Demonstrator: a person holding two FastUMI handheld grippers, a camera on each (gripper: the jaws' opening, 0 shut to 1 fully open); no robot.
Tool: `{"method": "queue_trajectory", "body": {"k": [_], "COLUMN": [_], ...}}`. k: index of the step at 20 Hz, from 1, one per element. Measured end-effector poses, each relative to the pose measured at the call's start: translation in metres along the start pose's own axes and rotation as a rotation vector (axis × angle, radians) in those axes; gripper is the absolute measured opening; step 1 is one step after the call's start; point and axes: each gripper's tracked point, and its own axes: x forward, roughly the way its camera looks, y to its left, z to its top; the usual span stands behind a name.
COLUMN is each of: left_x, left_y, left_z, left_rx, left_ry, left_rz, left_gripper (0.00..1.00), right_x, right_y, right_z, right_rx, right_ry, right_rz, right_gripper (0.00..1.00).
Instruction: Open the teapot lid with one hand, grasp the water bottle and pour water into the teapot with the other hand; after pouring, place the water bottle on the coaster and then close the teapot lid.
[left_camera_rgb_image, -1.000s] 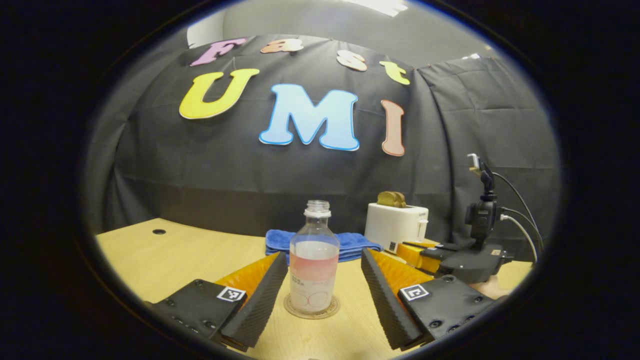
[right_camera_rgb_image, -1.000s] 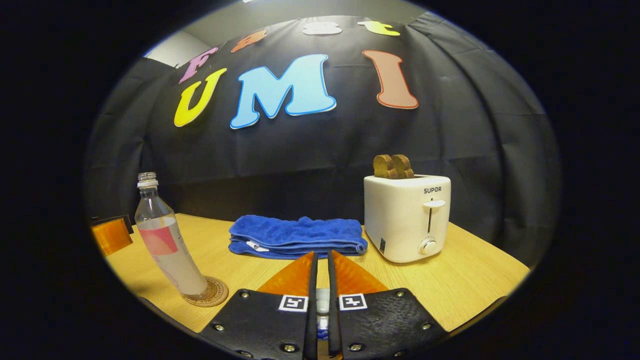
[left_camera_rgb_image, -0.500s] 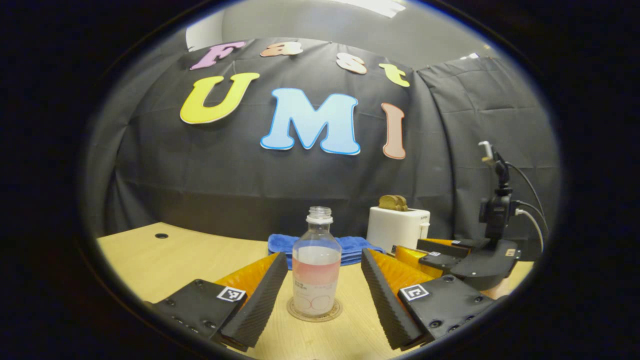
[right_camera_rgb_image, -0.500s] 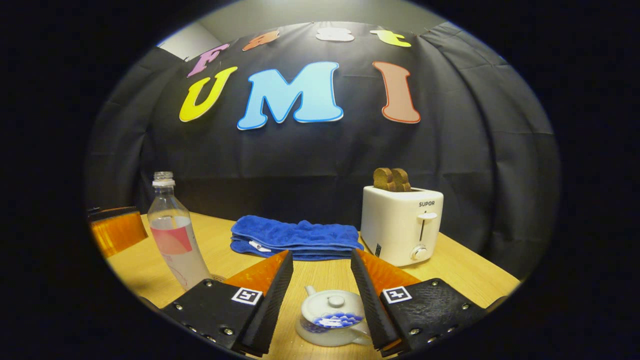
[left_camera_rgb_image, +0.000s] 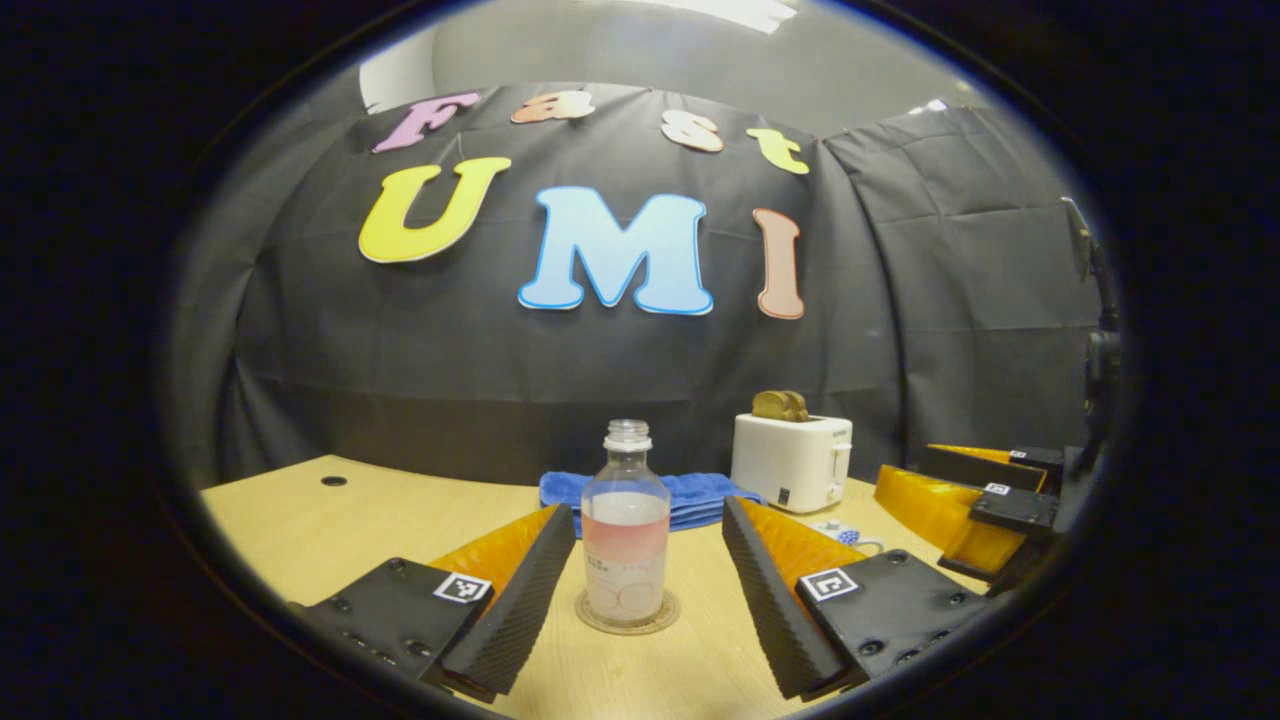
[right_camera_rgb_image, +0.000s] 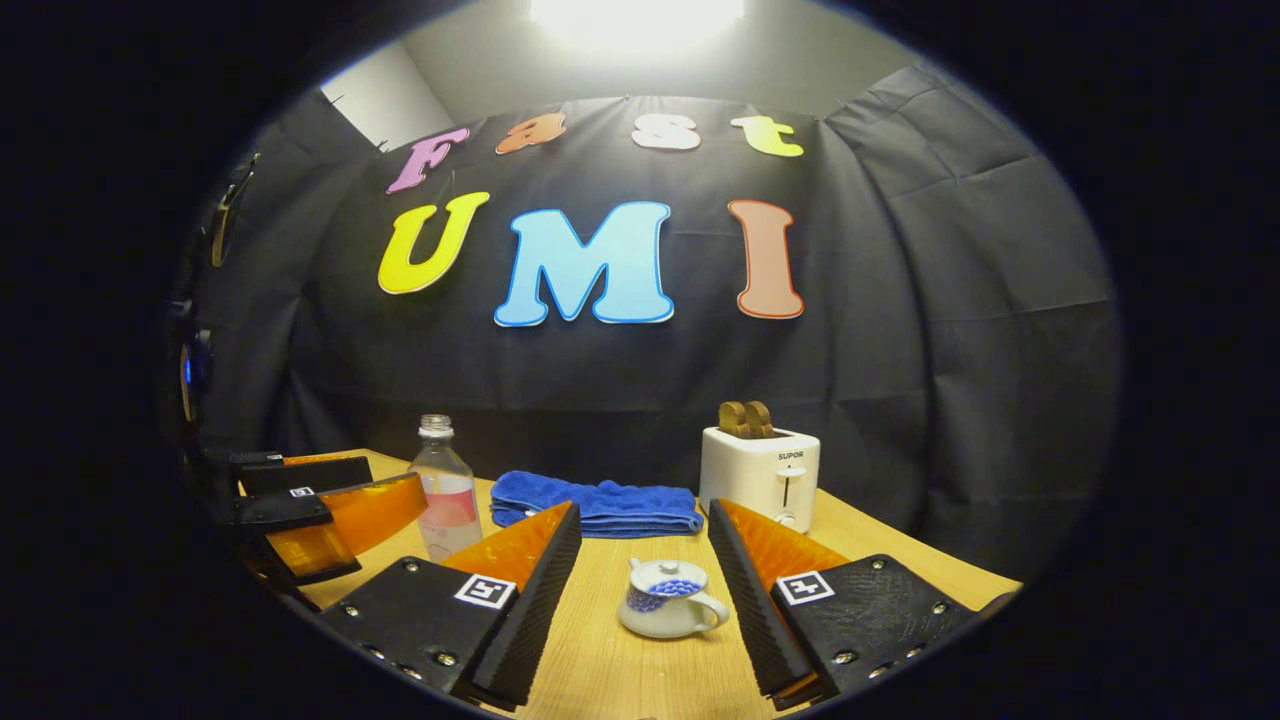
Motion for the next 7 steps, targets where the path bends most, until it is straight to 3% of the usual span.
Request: {"method": "queue_trajectory", "body": {"k": [7], "left_x": [-0.046], "left_y": [-0.008], "left_z": [0.001], "left_rx": [0.008], "left_ry": [-0.016], "left_rz": [0.031], "left_gripper": [1.0], "right_x": [-0.056], "right_y": [-0.002], "right_z": [0.002], "right_rx": [-0.017], "right_ry": [-0.007], "right_rz": [-0.01], "right_gripper": [0.8]}}
